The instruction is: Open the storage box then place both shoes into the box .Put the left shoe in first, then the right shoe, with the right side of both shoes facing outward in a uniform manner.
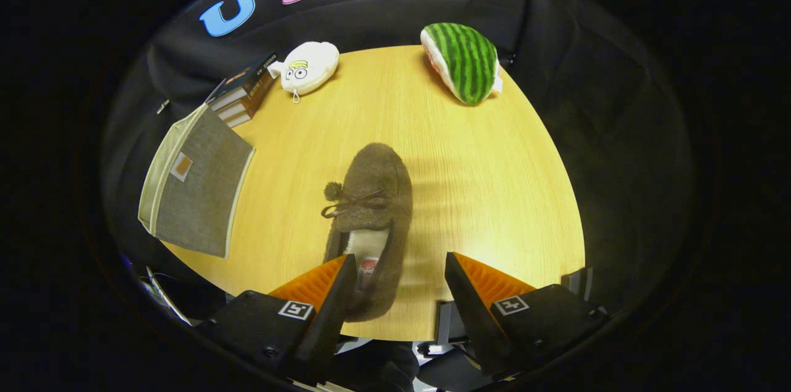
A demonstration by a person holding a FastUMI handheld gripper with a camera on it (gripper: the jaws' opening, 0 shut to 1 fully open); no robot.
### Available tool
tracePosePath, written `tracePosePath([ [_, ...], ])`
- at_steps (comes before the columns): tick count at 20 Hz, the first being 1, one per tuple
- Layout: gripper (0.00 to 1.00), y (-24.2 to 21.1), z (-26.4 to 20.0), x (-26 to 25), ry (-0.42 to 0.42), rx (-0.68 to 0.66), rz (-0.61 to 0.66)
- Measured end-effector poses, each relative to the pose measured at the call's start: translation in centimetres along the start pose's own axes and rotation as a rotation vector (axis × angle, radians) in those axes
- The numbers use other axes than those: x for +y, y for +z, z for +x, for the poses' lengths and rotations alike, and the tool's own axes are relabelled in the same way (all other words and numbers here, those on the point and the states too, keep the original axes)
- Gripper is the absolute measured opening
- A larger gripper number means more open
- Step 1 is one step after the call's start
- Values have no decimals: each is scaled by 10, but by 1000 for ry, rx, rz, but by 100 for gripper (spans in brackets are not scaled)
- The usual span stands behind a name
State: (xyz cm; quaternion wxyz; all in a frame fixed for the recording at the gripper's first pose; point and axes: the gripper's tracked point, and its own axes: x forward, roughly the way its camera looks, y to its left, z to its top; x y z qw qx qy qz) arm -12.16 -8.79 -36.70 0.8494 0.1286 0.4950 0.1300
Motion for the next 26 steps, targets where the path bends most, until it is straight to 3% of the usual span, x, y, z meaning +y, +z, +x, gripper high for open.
tracePosePath([
  [5,86,2,31,4,31,29,26],
  [11,68,20,56,14,41,21,55],
  [13,55,19,63,13,14,26,34],
  [16,8,20,60,7,-12,29,43],
  [19,8,25,40,10,-13,37,43],
  [26,8,90,-33,45,5,-83,43],
])
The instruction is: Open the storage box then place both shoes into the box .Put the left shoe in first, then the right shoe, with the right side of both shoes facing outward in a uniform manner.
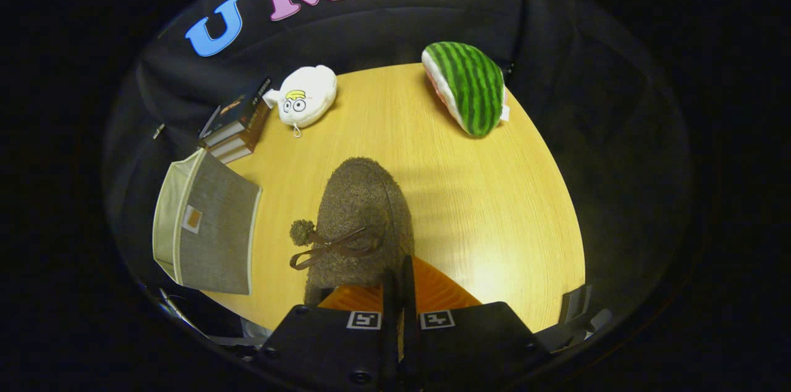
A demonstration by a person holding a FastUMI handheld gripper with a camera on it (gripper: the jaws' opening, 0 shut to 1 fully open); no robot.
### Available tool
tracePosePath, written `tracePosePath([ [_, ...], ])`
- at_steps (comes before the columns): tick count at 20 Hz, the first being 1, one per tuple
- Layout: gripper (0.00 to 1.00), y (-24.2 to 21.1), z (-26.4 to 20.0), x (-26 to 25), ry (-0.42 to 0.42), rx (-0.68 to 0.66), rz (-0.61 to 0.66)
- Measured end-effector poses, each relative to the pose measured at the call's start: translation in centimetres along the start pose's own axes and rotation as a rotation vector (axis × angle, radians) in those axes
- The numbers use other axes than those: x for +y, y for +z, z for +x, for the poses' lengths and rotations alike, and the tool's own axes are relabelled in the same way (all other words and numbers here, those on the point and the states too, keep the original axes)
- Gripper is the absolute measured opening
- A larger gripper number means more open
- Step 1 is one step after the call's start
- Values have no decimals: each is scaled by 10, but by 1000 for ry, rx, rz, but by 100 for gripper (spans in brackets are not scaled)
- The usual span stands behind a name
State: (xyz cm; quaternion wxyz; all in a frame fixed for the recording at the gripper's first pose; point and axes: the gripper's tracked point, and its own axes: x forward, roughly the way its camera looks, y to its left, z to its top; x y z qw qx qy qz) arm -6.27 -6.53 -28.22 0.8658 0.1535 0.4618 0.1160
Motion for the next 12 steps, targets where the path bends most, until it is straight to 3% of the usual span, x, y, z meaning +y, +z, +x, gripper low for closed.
tracePosePath([
  [8,8,48,-49,135,139,-55,-75],
  [12,8,46,-58,219,233,-23,-23],
])
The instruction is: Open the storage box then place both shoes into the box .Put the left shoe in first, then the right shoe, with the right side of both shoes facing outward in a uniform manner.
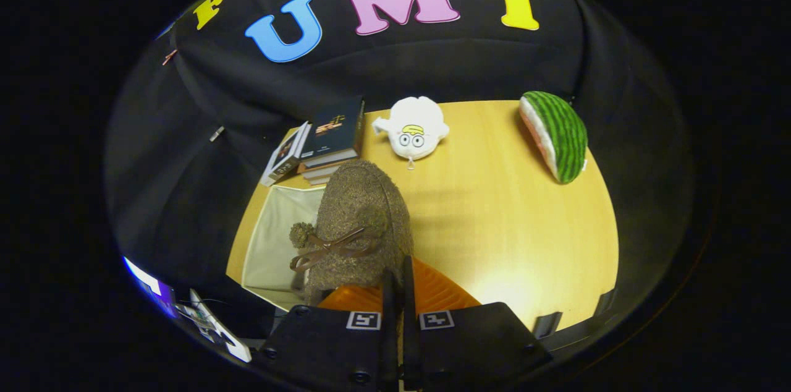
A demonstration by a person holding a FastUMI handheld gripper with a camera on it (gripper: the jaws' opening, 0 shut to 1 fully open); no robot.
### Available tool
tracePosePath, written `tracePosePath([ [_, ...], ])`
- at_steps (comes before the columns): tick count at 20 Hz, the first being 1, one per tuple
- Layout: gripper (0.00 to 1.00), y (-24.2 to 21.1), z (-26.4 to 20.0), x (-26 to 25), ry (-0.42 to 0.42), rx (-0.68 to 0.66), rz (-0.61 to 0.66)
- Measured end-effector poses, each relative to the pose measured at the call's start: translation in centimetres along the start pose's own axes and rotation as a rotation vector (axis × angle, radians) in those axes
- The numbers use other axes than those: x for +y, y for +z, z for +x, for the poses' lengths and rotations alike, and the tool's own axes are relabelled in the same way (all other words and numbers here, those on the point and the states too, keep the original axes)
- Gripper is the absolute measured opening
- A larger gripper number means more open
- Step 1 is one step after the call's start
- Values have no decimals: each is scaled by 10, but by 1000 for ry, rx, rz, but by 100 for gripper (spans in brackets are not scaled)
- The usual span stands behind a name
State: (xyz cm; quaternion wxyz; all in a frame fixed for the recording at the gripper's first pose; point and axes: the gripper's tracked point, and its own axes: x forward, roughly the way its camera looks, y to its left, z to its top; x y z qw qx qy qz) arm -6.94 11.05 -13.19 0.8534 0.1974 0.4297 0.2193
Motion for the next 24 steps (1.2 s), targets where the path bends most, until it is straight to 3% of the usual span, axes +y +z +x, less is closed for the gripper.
tracePosePath([
  [3,8,-9,22,53,48,26,23],
  [8,8,-26,65,98,6,77,63],
  [16,8,-51,103,93,-175,107,8],
  [24,11,-56,110,77,-248,118,14],
])
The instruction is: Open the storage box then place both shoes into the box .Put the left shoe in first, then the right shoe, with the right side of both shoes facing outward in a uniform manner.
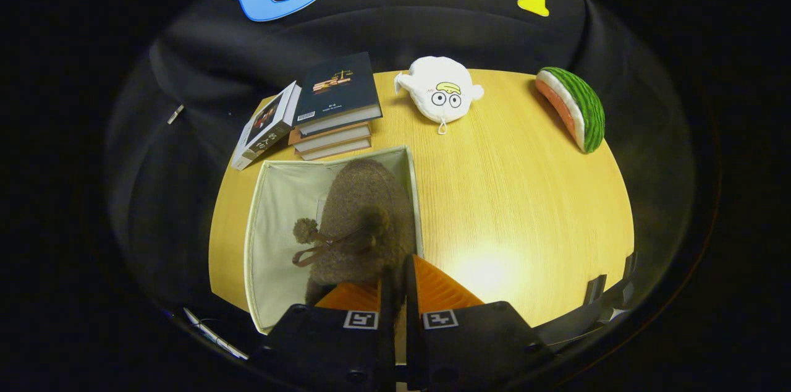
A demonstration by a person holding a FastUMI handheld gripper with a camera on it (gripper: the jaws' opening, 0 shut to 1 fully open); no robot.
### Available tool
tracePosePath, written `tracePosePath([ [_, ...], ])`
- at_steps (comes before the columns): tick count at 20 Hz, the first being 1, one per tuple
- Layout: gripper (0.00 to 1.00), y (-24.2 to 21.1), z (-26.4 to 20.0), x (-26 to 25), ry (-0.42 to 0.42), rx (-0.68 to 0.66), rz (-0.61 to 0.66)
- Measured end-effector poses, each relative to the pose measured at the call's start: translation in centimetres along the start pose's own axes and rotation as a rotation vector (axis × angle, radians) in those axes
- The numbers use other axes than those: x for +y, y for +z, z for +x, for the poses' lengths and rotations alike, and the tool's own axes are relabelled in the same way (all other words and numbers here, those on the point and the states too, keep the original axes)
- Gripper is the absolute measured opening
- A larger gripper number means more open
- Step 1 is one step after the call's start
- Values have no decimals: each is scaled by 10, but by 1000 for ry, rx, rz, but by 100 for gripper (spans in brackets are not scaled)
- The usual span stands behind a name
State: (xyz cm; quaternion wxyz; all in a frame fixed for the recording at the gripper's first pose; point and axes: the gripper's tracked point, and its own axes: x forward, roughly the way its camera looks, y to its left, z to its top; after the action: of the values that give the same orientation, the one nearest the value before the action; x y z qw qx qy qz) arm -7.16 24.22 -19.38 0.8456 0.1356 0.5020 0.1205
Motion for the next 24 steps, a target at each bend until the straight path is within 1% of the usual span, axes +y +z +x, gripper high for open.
tracePosePath([
  [3,18,0,-1,9,32,3,4],
  [5,27,1,-3,14,62,0,2],
  [7,62,0,-7,22,109,7,3],
  [8,80,1,-7,22,114,4,0],
  [11,90,2,-10,28,140,-23,-20],
  [12,96,3,-12,27,142,-35,-27],
  [14,99,2,-14,25,140,-45,-29],
  [19,99,20,-29,27,207,-121,8],
  [24,99,39,-45,8,224,-209,51],
])
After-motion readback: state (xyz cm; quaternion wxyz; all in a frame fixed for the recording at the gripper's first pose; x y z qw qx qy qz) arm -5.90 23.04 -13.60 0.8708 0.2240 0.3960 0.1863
